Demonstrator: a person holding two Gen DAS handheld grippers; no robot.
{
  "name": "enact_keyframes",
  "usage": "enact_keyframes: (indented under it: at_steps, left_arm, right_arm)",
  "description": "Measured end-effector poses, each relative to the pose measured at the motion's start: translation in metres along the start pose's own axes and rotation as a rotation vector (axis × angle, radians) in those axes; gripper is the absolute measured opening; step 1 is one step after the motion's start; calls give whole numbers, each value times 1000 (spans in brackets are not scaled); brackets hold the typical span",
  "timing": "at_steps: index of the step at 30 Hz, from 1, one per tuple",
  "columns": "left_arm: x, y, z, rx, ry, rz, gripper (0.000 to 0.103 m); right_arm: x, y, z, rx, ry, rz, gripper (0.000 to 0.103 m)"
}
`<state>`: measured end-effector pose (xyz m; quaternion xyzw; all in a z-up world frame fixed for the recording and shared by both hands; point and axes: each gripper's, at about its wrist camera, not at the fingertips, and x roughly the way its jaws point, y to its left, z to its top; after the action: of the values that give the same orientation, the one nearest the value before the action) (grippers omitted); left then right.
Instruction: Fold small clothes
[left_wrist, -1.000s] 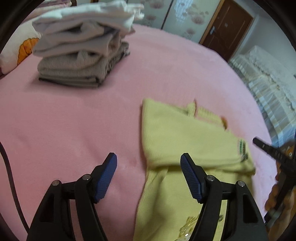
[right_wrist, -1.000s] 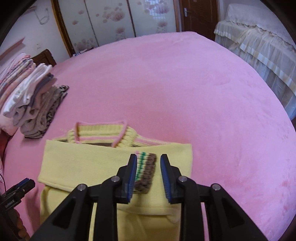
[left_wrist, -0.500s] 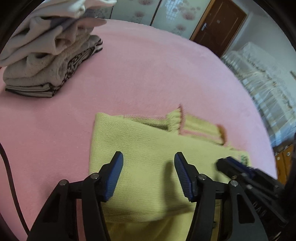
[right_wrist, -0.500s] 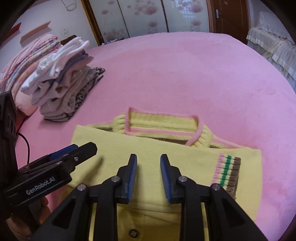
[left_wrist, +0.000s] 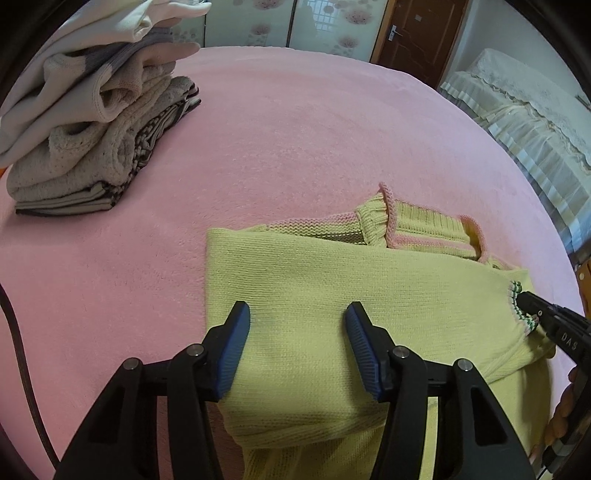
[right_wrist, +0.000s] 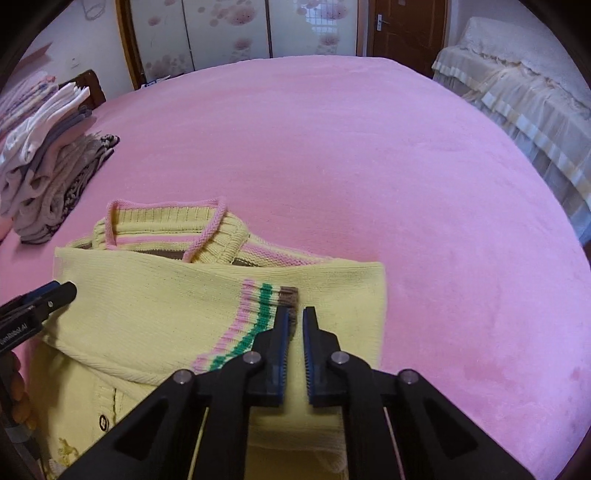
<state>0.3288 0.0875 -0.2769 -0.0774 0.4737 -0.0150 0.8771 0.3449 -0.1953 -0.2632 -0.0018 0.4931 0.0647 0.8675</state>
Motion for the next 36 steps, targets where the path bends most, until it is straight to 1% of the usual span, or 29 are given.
enact_keyframes:
  at_steps: [4,6,7,8,10,11,15,19,22,23,24,25,27,28,29,33,36]
  left_arm:
    - [-6,-3,4,17,14,9,54]
    - [-16,-2,5,11,22,16,57]
    - [-24,-2,5,1,14,10,60]
    - [-31,-1,5,-4,6,5,65]
    - [-52,0,2,-12,-13,6,73]
    - [-62,0,0,-14,-27,7,73]
    - [-112,-2,-12,-10,-83,0,76]
    - [-170,-9,-32,3,-146,15,83]
    - [-206,-13,-46,6,-189,1,88]
    - [-215,-14,-48,4,-197,-3,89]
    - [-227,-16,-52,4,-207,-12,90]
    - [-235,-18,-56,5,-214,-18,90]
    - [-250,-22,-64,1,-225,-21,93]
    - [-257,-23,-68,-3,-227,-23,96]
    - [-262,-25,-70,-7,-227,-25,97]
    - [-280,-31,-84,-14,-222,-48,97]
    - [-293,-38,-93,1,-229,-32,97]
  right_arm:
    - [-9,2,2,8,0,11,6]
    - [-19,2,2,17,-6,32,6]
    - [-27,3,1,20,-13,42,6]
    - [-34,2,-1,20,-19,50,6]
    - [-52,7,-3,14,-35,67,9]
    - [-64,10,-6,9,-45,76,9]
    - [-108,16,-17,-6,-87,115,9]
    - [-155,20,-33,-20,-141,139,9]
    - [-193,24,-48,-34,-188,150,10]
    - [-201,25,-52,-35,-199,152,10]
    - [-213,25,-57,-35,-213,156,13]
    - [-223,25,-62,-32,-223,163,18]
    - [-239,25,-71,-28,-240,173,22]
    - [-246,25,-75,-29,-247,177,22]
    - [-252,25,-78,-31,-253,179,22]
    - [-273,27,-93,-34,-270,189,22]
    - [-285,28,-102,-31,-281,202,22]
